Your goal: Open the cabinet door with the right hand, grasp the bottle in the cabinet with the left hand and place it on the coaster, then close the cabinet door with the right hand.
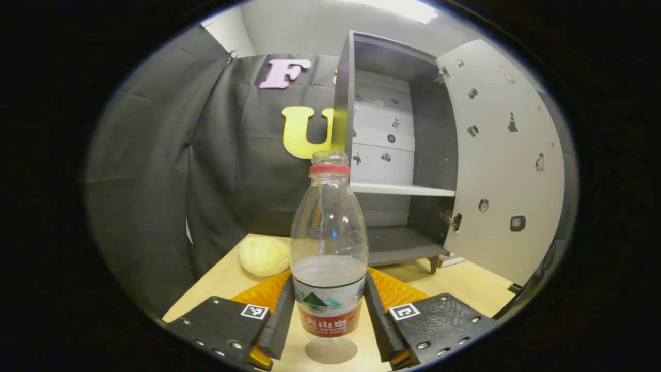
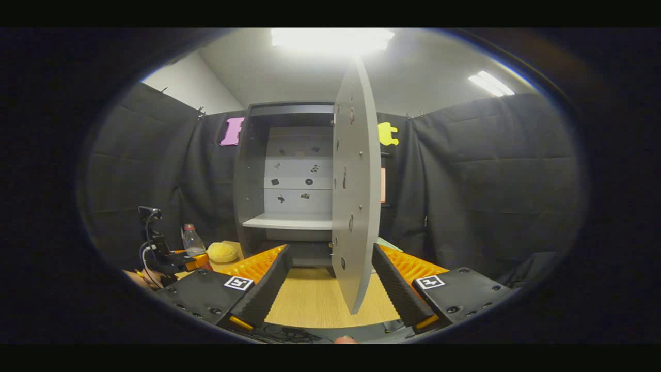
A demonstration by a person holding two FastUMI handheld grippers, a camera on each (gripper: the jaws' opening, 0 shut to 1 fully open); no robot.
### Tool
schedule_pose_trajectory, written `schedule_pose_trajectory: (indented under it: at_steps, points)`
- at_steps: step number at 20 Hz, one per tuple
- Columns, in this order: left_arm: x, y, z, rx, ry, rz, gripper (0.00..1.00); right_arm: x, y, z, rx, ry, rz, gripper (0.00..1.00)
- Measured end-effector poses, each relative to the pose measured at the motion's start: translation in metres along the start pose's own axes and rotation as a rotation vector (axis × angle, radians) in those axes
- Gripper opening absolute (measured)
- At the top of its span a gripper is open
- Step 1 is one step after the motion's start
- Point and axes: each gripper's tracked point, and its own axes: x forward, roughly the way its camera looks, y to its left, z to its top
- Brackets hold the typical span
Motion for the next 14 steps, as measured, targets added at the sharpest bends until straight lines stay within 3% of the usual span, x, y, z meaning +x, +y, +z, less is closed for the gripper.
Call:
schedule_pose_trajectory:
  at_steps: [7, 8, 9, 10, 11, 14]
  points:
    - [0.011, 0.004, -0.074, -0.019, 0.079, -0.009, 0.72, 0.005, 0.005, -0.011, 0.002, 0.046, -0.002, 0.98]
    - [0.014, 0.004, -0.082, -0.022, 0.083, -0.01, 0.69, 0.004, 0.005, -0.014, 0.0, 0.055, -0.002, 0.93]
    - [0.016, 0.004, -0.089, -0.023, 0.093, -0.009, 0.7, 0.002, 0.004, -0.016, -0.006, 0.062, -0.005, 0.98]
    - [0.018, 0.004, -0.098, -0.024, 0.101, -0.009, 0.7, 0.002, 0.003, -0.018, -0.015, 0.069, -0.01, 0.93]
    - [0.022, 0.004, -0.105, -0.025, 0.107, -0.008, 0.7, 0.002, 0.001, -0.019, -0.022, 0.074, -0.017, 0.98]
    - [0.027, 0.002, -0.12, -0.038, 0.106, -0.006, 0.7, 0.003, -0.001, -0.022, -0.035, 0.097, -0.026, 0.98]
